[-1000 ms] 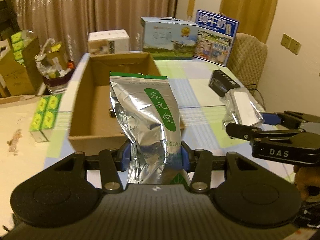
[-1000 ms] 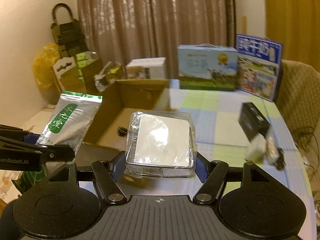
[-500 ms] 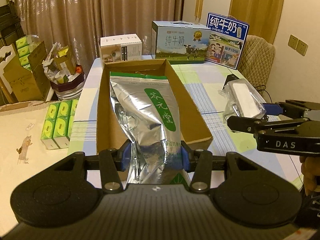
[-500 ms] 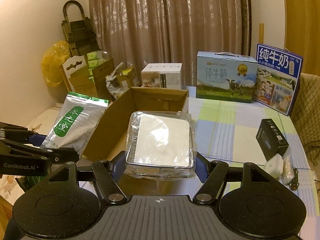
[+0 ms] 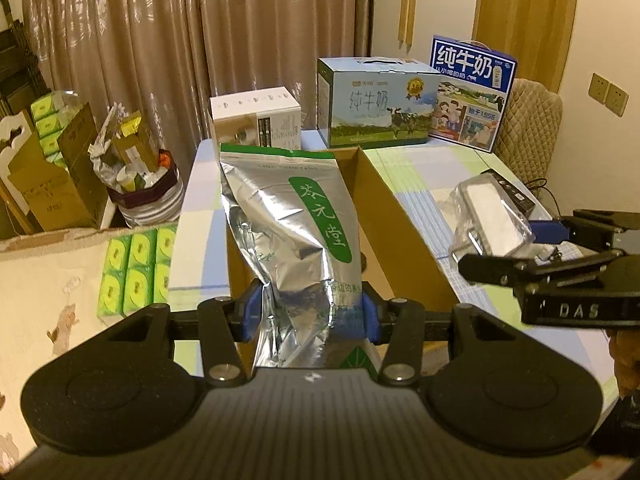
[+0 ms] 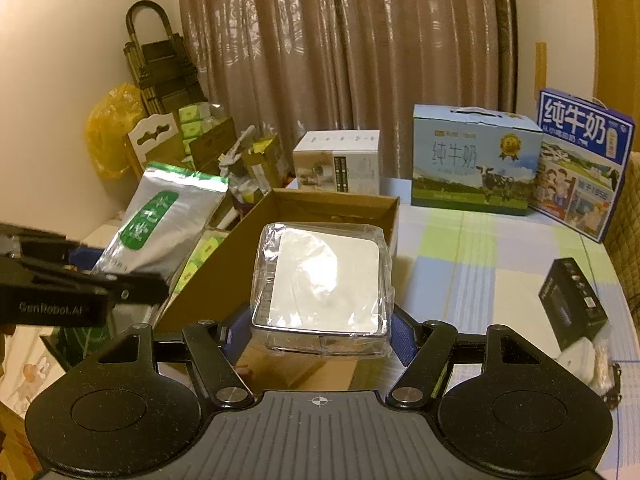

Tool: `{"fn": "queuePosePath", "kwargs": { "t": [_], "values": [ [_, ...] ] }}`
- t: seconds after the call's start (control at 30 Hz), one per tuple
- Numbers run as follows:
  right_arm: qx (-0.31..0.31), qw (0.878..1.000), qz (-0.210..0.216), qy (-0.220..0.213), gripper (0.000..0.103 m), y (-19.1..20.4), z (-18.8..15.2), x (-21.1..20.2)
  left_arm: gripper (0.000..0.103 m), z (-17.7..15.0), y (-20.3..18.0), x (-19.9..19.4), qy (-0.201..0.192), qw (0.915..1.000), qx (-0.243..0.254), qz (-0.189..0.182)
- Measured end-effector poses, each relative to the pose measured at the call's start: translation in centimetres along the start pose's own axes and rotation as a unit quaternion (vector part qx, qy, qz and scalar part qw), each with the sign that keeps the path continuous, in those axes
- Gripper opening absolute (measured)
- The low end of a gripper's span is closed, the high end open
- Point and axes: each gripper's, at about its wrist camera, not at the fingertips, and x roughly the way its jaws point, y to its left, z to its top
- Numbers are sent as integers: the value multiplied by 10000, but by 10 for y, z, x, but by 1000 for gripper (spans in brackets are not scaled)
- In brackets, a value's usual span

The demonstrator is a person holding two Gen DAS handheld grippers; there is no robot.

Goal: Organize objects
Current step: 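Carry the foil bag with the left tool while the right tool carries the package to the box, then open the left tool to drop the foil bag into the box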

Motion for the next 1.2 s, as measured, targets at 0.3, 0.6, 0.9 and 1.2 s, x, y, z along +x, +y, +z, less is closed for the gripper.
{"fn": "queuePosePath", "kwargs": {
  "t": [0.3, 0.6, 0.9, 1.2],
  "values": [
    [32, 9999, 20, 95, 66, -3, 4, 20, 44, 12, 3, 26, 111, 9999, 49, -49],
    [65, 9999, -7, 117, 66, -6, 5, 25, 44, 16, 8, 39, 168, 9998, 3, -51],
    [142, 9999, -29, 62, 66, -10, 9, 25, 55, 23, 15, 37, -74, 9998, -154, 108],
    [176, 9998, 6, 54, 66, -8, 8, 22, 55, 10, 14, 36, 43, 9997, -188, 137]
  ]
}}
